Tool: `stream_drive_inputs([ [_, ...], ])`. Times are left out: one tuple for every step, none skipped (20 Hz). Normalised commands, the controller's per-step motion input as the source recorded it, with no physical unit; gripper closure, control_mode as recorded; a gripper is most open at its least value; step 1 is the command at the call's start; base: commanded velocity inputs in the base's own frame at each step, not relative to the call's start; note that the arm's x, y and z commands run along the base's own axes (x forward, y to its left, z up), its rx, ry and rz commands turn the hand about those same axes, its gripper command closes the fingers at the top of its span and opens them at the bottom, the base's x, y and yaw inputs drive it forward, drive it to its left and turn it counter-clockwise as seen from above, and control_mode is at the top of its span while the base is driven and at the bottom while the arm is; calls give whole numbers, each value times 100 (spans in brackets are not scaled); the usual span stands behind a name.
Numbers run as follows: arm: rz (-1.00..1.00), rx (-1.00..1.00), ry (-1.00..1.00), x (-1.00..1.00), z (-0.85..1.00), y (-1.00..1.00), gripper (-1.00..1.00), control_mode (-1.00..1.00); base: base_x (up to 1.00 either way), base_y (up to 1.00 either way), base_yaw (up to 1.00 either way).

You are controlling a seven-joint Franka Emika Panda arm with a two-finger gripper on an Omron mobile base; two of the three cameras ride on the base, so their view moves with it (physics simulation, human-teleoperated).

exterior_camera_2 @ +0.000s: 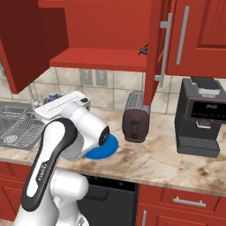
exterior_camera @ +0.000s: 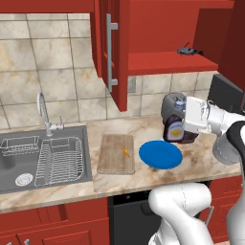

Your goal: Pick the shrimp from the plate and place it on the cutting board. Then pick the condiment bottle from the cabinet and place it next to the cutting board.

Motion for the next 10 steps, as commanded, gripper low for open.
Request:
stream_drive_inputs([
  [1, 0, 0, 0, -7, -31, 100, -100, 0, 0, 0],
  [1, 0, 0, 0, -6, -30, 100, -100, 0, 0, 0],
  [1, 0, 0, 0, -7, -31, 100, -100, 0, 0, 0],
  [1, 0, 0, 0, -10, -31, 100, -100, 0, 0, 0],
  [2, 0, 0, 0, -12, -30, 100, -100, 0, 0, 0],
  [2, 0, 0, 0, -13, -31, 100, -100, 0, 0, 0],
  [3, 0, 0, 0, -15, -31, 100, -100, 0, 0, 0],
  [3, 0, 0, 0, -15, -32, 100, -100, 0, 0, 0],
  [3, 0, 0, 0, -15, -33, 100, -100, 0, 0, 0],
  [3, 0, 0, 0, -15, -33, 100, -100, 0, 0, 0],
])
